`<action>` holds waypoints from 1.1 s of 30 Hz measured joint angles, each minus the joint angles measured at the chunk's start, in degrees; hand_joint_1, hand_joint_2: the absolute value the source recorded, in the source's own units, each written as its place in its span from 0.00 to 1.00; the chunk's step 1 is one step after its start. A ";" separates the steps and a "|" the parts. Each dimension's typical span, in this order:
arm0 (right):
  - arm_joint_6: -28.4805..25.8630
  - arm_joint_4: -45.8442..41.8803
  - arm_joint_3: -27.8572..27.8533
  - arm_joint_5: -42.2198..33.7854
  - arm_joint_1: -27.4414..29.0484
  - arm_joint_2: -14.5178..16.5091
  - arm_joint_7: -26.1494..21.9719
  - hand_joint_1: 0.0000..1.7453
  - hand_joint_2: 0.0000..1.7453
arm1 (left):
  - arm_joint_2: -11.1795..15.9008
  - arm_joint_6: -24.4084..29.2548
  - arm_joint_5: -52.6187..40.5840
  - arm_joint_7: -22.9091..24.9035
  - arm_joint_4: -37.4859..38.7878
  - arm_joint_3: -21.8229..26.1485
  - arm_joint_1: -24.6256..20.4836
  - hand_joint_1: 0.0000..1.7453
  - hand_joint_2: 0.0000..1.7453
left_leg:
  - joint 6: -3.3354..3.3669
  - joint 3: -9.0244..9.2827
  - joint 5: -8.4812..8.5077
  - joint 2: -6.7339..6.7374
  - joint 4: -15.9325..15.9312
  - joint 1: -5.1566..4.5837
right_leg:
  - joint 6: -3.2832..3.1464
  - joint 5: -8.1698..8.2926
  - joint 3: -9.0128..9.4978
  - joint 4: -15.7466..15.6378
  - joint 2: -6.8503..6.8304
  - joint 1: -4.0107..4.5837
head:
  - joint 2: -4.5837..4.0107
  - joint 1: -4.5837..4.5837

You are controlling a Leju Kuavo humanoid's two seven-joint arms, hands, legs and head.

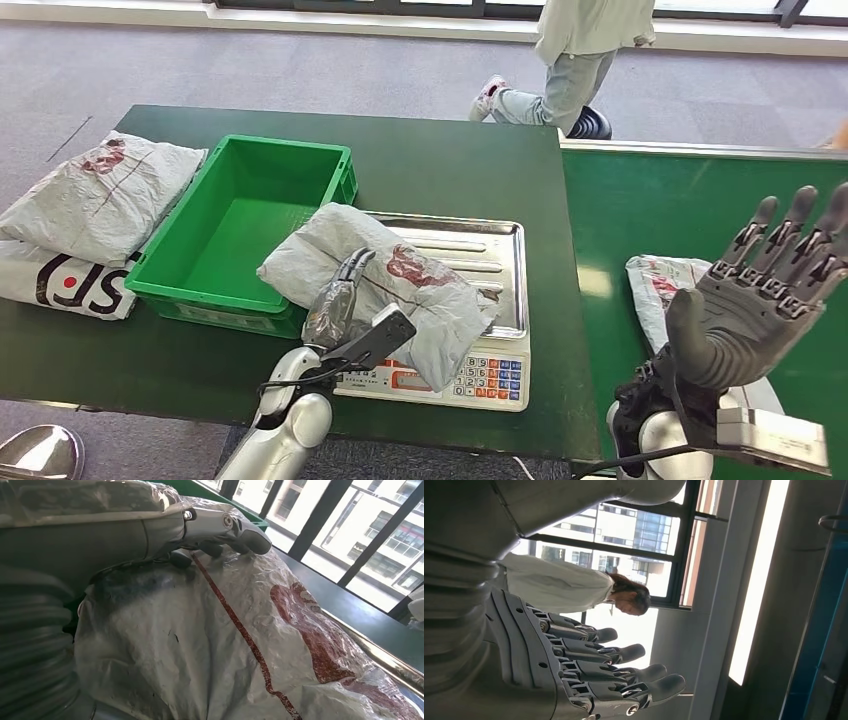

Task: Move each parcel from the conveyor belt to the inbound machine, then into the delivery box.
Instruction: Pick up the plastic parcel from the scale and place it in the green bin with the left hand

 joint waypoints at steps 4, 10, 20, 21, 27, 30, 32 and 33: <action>1.35 0.19 0.01 0.08 -0.16 0.00 0.01 0.00 1.00 | 0.01 -3.56 -2.61 1.26 0.78 -0.27 -0.36 1.00 1.00 | 0.01 0.06 0.00 -0.10 0.00 0.00 | 0.02 -0.03 0.15 0.00 -0.14 0.00 | 0.00 0.00; 4.20 1.85 0.00 1.06 -0.37 0.00 0.50 0.00 1.00 | -0.03 -7.28 -4.50 1.42 1.57 -0.63 -0.16 1.00 1.00 | 0.07 0.20 -0.02 -0.24 -0.01 0.00 | 0.07 -0.08 0.38 -0.03 -0.31 0.01 | 0.00 0.00; 6.04 2.43 0.00 0.53 -0.29 0.00 1.30 0.00 1.00 | -0.04 -7.75 -4.19 0.50 1.45 -0.55 -0.14 1.00 1.00 | 0.07 0.34 0.04 -0.22 0.00 0.00 | 0.08 -0.03 0.50 -0.03 -0.26 0.01 | 0.00 0.00; 6.10 2.43 0.00 0.47 -0.28 0.01 1.34 0.00 1.00 | -0.04 -7.43 -3.68 0.06 1.35 -0.52 -0.12 1.00 1.00 | 0.07 0.34 0.03 -0.22 0.00 0.00 | 0.08 -0.04 0.49 -0.03 -0.26 0.01 | 0.00 0.00; 6.30 2.43 -0.01 0.25 -0.03 0.02 1.48 0.00 1.00 | -0.03 -4.07 -1.06 -3.18 -0.99 -0.37 0.96 1.00 1.00 | 0.04 0.20 -0.03 -0.22 0.00 0.00 | 0.06 -0.08 0.32 -0.03 -0.22 0.01 | 0.00 0.00; 6.30 2.43 -0.02 0.24 -0.01 0.02 1.48 0.00 1.00 | -0.02 -3.95 -1.00 -3.35 -1.96 -0.37 1.41 1.00 1.00 | 0.05 0.14 -0.04 -0.21 0.00 0.00 | 0.06 -0.09 0.25 -0.03 -0.22 0.01 | 0.00 0.00; 6.30 2.43 -0.02 0.23 -0.01 0.02 1.48 0.00 1.00 | -0.02 -3.59 -0.93 -3.65 -2.39 -0.37 1.60 1.00 1.00 | 0.05 0.12 -0.04 -0.21 0.00 0.00 | 0.06 -0.09 0.24 -0.03 -0.22 0.01 | 0.00 0.00; 6.30 2.43 -0.02 0.21 -0.01 0.02 1.48 0.00 1.00 | -0.01 -2.99 -0.88 -4.02 -2.61 -0.37 1.71 1.00 1.00 | 0.05 0.12 -0.04 -0.21 0.00 0.00 | 0.06 -0.09 0.23 -0.03 -0.22 0.01 | 0.00 0.00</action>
